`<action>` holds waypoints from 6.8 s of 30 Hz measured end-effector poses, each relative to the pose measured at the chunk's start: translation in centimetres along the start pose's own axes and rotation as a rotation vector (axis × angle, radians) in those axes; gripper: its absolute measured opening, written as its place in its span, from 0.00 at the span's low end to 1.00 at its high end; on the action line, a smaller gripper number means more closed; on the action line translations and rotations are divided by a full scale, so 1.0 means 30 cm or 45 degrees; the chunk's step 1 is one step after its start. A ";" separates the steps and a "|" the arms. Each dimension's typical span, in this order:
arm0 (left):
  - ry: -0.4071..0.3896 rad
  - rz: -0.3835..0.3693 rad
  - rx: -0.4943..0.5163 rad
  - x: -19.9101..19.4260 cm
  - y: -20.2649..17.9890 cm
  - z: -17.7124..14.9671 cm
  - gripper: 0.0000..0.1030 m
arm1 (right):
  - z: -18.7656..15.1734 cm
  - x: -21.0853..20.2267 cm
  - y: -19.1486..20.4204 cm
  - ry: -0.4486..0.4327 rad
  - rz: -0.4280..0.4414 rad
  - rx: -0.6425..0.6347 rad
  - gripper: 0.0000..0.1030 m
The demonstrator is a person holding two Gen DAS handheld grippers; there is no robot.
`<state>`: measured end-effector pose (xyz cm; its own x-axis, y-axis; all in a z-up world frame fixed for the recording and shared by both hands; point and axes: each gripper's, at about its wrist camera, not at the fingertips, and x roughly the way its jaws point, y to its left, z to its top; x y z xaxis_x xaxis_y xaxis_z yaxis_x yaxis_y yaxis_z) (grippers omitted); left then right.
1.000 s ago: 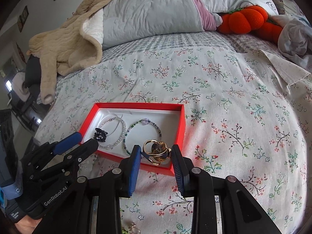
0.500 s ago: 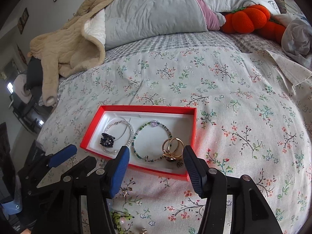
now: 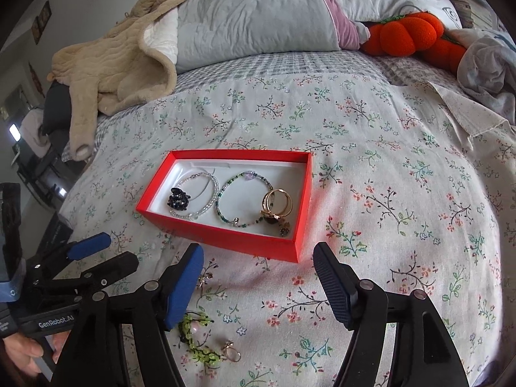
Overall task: Organize jewelry
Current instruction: 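Open both tools and withdraw them from the box, then close the left tool on the light blue bead bracelet, then grasp the gold ring beside the green beads with the right tool while the left tool holds the blue bracelet, then lift the blue bracelet and gold ring and carry both over the red box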
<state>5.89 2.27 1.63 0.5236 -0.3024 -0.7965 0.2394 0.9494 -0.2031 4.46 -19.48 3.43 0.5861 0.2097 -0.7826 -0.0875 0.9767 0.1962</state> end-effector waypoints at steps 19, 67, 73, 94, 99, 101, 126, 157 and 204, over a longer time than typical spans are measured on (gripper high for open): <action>0.133 0.096 0.092 0.009 0.077 -0.149 0.78 | -0.188 -0.005 0.060 0.151 -0.030 -0.146 0.71; 0.120 0.055 0.085 0.003 0.083 -0.116 0.13 | -0.300 0.090 0.133 0.207 -0.127 -0.411 0.53; 0.125 0.053 0.081 0.000 0.087 -0.120 0.13 | -0.305 0.091 0.173 0.206 -0.084 -0.484 0.27; 0.104 0.039 0.079 -0.017 0.078 -0.111 0.13 | -0.278 0.050 0.111 0.227 -0.004 -0.341 0.03; 0.102 0.038 0.077 -0.022 0.080 -0.111 0.13 | -0.271 0.036 0.103 0.208 -0.016 -0.347 0.04; 0.103 0.039 0.076 -0.024 0.081 -0.113 0.13 | -0.275 0.036 0.100 0.215 -0.030 -0.363 0.06; 0.121 0.041 0.087 -0.010 0.076 -0.117 0.13 | -0.268 0.094 0.084 0.210 0.042 -0.406 0.14; 0.089 0.006 0.081 -0.036 0.049 -0.095 0.13 | -0.280 0.068 0.087 0.219 0.056 -0.461 0.61; -0.134 -0.256 -0.042 -0.043 -0.207 0.213 0.13 | 0.074 -0.007 -0.015 -0.072 -0.038 -0.207 0.20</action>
<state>8.94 -3.79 7.56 0.5507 -0.4912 -0.6749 0.3213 0.8710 -0.3717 6.17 -20.08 4.81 0.6347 0.1820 -0.7510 -0.1956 0.9781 0.0718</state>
